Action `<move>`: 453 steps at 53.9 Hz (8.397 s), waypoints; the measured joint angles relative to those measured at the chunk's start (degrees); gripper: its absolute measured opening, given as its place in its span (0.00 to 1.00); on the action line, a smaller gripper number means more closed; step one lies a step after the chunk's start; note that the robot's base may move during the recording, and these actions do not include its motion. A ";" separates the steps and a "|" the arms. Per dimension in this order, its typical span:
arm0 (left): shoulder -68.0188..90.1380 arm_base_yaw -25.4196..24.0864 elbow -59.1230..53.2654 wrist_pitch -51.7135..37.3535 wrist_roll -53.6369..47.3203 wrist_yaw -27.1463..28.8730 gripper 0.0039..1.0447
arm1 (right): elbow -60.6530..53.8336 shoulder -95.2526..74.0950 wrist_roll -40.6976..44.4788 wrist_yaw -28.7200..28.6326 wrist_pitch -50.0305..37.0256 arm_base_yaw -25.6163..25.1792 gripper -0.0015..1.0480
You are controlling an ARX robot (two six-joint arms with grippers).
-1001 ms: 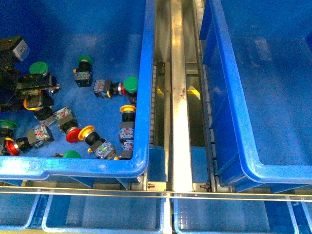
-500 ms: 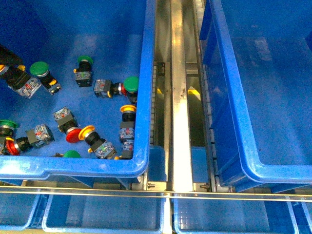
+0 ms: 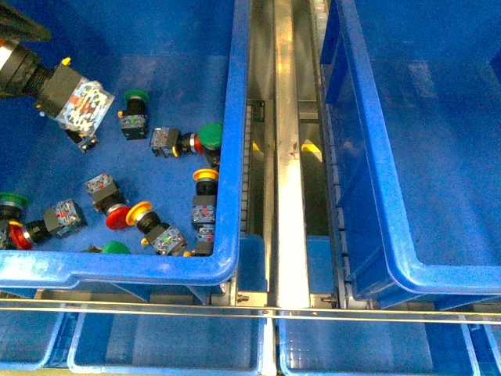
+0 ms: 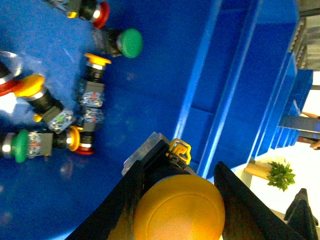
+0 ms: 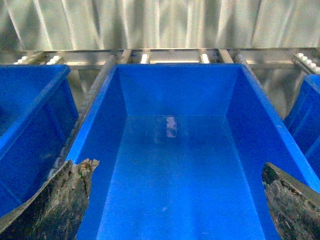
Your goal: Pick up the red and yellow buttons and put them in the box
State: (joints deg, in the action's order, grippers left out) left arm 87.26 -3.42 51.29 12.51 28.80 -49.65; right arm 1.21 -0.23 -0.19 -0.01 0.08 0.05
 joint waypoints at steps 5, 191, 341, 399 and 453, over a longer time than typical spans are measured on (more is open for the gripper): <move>-0.26 2.23 -0.33 -2.43 3.61 0.00 0.32 | 0.00 0.00 0.00 0.00 0.00 0.00 0.94; 18.49 39.65 13.64 -26.14 31.19 18.23 0.40 | 22.58 -73.92 30.16 -11.15 -26.53 15.26 0.35; -68.35 3.32 -50.12 -31.50 -28.20 49.68 0.02 | 31.50 -79.43 15.96 4.26 -23.23 8.85 0.34; -86.42 3.37 -50.12 -12.50 -28.35 49.68 0.22 | 35.19 -85.07 14.99 2.82 -24.87 8.48 0.34; -86.42 3.37 -50.12 -12.48 -28.44 49.66 0.93 | 78.53 -131.69 7.32 4.74 -14.93 -4.72 0.34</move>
State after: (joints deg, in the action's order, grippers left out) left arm 0.84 -0.05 1.17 0.03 0.36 0.01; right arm 79.75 -131.92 7.14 4.73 -14.85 -4.67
